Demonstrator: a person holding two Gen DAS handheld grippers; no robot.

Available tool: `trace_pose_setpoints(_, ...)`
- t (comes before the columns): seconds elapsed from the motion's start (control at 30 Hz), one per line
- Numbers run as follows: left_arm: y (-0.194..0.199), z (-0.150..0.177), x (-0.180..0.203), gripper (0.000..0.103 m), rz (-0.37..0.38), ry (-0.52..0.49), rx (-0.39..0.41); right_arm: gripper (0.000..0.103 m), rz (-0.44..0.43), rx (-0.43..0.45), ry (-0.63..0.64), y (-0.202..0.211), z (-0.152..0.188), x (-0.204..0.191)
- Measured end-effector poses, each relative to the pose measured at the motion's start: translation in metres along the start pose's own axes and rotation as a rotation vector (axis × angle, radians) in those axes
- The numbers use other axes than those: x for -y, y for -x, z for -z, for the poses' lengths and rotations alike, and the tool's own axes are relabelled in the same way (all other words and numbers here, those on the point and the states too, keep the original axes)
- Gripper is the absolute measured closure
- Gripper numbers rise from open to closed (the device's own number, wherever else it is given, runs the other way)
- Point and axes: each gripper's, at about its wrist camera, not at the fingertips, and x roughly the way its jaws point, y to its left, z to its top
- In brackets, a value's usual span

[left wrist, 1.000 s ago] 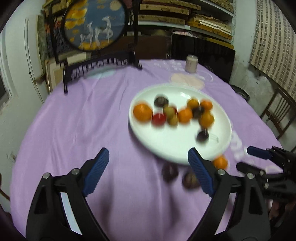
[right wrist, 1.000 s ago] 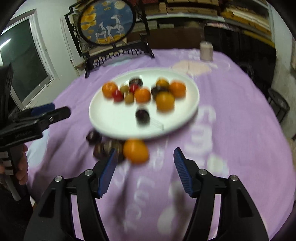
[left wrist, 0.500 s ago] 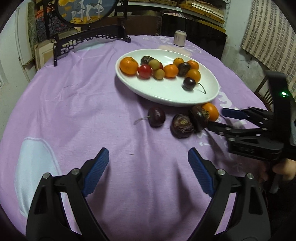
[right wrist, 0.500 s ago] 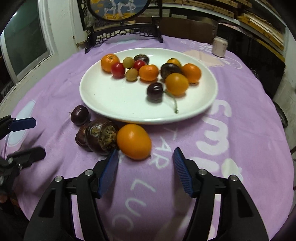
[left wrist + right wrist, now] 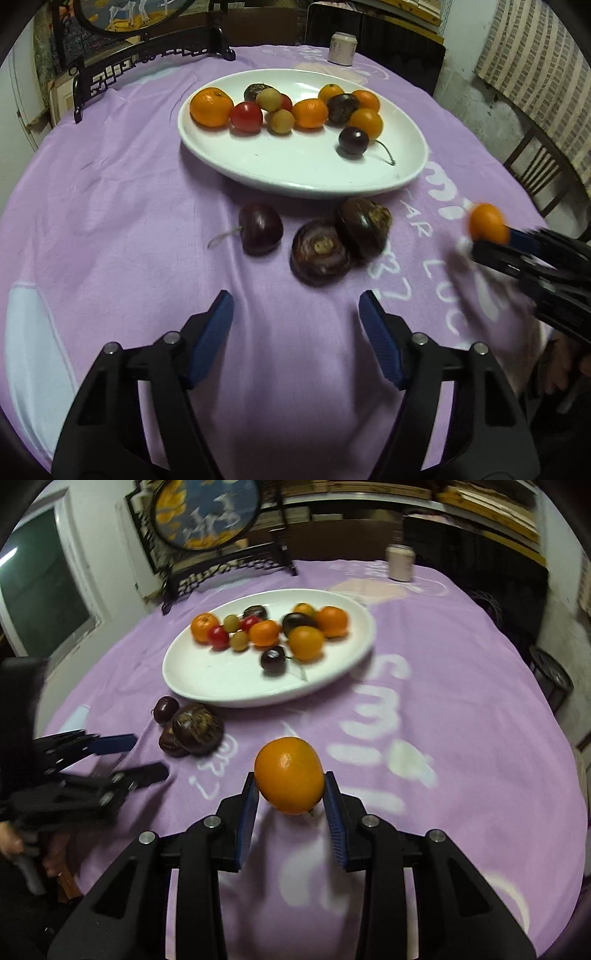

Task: Organize fruits
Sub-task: 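Grasp an orange with the right tool while the left tool grasps a dark brown fruit, then carry the orange and dark fruit over the white plate and open both tools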

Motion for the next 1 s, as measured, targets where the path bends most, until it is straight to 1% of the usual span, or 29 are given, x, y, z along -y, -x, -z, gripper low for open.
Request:
trace_pose_setpoints(0.17,-0.011,-0.011,0.008,0.033,-0.029,-0.020,0.014,0.067,-0.006,0.016,-0.074,0.012,0.011,0.021)
trace_pose_setpoints(0.27,-0.017,-0.017,0.013,0.033,-0.055,-0.031,0.029,0.067,-0.016,0.023,-0.096,0.013,0.014,0.026)
trace_pose_setpoints(0.3,-0.018,-0.018,0.014,0.035,-0.062,-0.034,0.034,0.067,-0.024,0.023,-0.099,0.013,0.014,0.026)
trace_pose_setpoints(0.37,-0.018,-0.018,0.014,0.043,-0.073,-0.038,0.045,0.067,-0.037,0.021,-0.100,0.013,0.014,0.027)
trace_pose_setpoints(0.4,-0.017,-0.018,0.014,0.055,-0.082,-0.038,0.049,0.067,-0.042,0.019,-0.100,0.013,0.014,0.026)
trace_pose_setpoints(0.43,-0.015,-0.017,0.012,0.064,-0.075,-0.037,0.052,0.067,-0.046,0.019,-0.100,0.013,0.014,0.025)
trace_pose_setpoints(0.5,-0.010,-0.015,0.006,0.064,-0.022,-0.010,0.043,0.067,-0.051,0.020,-0.094,0.013,0.013,0.021)
trace_pose_setpoints(0.57,-0.006,-0.010,0.006,0.064,-0.016,-0.008,0.043,0.067,-0.057,0.021,-0.084,0.014,0.012,0.015)
trace_pose_setpoints(0.77,0.010,0.009,-0.001,0.064,0.040,0.020,0.045,0.067,-0.073,0.020,-0.048,0.013,0.006,-0.005)
trace_pose_setpoints(1.0,0.033,0.019,-0.010,0.064,0.074,0.035,0.087,0.067,-0.076,0.012,-0.017,0.008,-0.001,-0.026)
